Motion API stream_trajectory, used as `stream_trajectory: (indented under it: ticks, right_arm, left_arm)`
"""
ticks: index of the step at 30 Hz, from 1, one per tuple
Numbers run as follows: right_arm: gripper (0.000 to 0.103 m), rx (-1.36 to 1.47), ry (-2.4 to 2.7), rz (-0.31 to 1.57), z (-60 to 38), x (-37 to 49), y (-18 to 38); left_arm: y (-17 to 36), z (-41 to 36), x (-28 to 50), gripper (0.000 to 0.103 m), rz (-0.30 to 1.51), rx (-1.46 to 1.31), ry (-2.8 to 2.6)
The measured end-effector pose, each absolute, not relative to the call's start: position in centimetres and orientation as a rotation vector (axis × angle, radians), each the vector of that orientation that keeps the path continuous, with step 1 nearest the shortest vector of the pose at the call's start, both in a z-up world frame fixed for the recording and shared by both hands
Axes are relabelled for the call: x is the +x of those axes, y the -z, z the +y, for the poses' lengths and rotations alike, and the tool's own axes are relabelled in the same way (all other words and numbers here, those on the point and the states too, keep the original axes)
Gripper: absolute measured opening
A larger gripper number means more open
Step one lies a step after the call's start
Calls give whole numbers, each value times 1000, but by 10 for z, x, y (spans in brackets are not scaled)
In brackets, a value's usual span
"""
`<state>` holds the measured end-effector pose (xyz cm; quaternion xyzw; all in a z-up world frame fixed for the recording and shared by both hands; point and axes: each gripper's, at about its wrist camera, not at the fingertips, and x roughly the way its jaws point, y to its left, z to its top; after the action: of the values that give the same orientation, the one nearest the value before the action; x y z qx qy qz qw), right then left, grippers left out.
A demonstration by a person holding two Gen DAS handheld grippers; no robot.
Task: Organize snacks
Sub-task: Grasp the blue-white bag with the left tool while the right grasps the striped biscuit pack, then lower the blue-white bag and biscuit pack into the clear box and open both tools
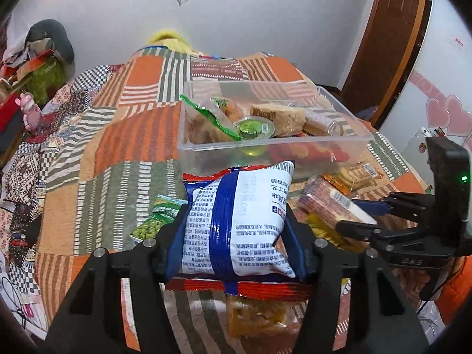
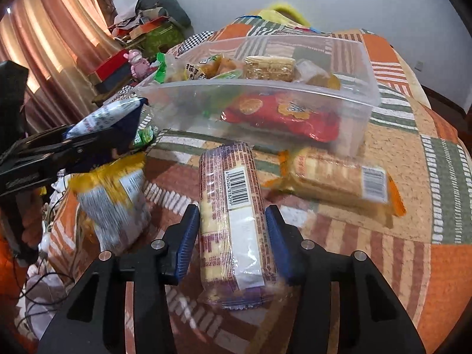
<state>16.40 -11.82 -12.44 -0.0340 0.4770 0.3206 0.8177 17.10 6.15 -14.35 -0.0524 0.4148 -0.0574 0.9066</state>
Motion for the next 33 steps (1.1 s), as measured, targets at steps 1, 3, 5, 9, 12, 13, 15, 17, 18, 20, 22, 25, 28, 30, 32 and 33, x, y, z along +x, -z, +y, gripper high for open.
stream_trajectory:
  ticks: [1, 3, 5, 9, 12, 13, 15, 17, 18, 20, 22, 25, 28, 30, 32, 33]
  right_arm:
    - [44, -79, -681, 1015, -115, 165, 125]
    - [44, -130, -667, 999, -106, 163, 130]
    - [43, -165, -653, 980, -102, 159, 129]
    - [43, -127, -652, 964, -109, 158, 121]
    - [43, -104, -643, 930, -116, 156, 108]
    - [43, -92, -641, 913, -121, 156, 101]
    - [43, -79, -635, 882, -124, 155, 89]
    - [43, -68, -631, 852, -127, 154, 78]
    - [43, -61, -631, 840, -128, 156, 74]
    - [43, -44, -618, 806, -133, 157, 63]
    - [43, -27, -610, 785, -135, 158, 55]
    - [43, -7, -586, 746, -141, 165, 45]
    - [43, 14, -562, 720, -145, 173, 39]
    - [43, 29, -551, 708, -147, 178, 37]
    - [43, 40, -537, 698, -151, 182, 36]
    - [43, 46, -530, 695, -153, 186, 35]
  left_arm:
    - [141, 62, 170, 58, 850, -107, 115]
    - [137, 63, 166, 58, 839, -109, 111]
    - [133, 62, 167, 58, 829, -114, 109]
    - [123, 61, 168, 58, 801, -121, 107]
    - [115, 58, 167, 58, 778, -119, 109]
    - [112, 58, 167, 58, 772, -116, 109]
    - [107, 56, 167, 58, 755, -112, 110]
    - [101, 54, 167, 58, 737, -110, 111]
    - [99, 53, 168, 58, 727, -109, 109]
    - [95, 51, 171, 58, 713, -110, 111]
    - [90, 48, 175, 58, 700, -109, 109]
    - [84, 43, 182, 58, 678, -99, 105]
    - [79, 38, 192, 58, 659, -87, 102]
    - [78, 36, 198, 58, 652, -87, 103]
    - [77, 35, 206, 58, 649, -86, 103]
    - [78, 34, 209, 58, 647, -85, 103]
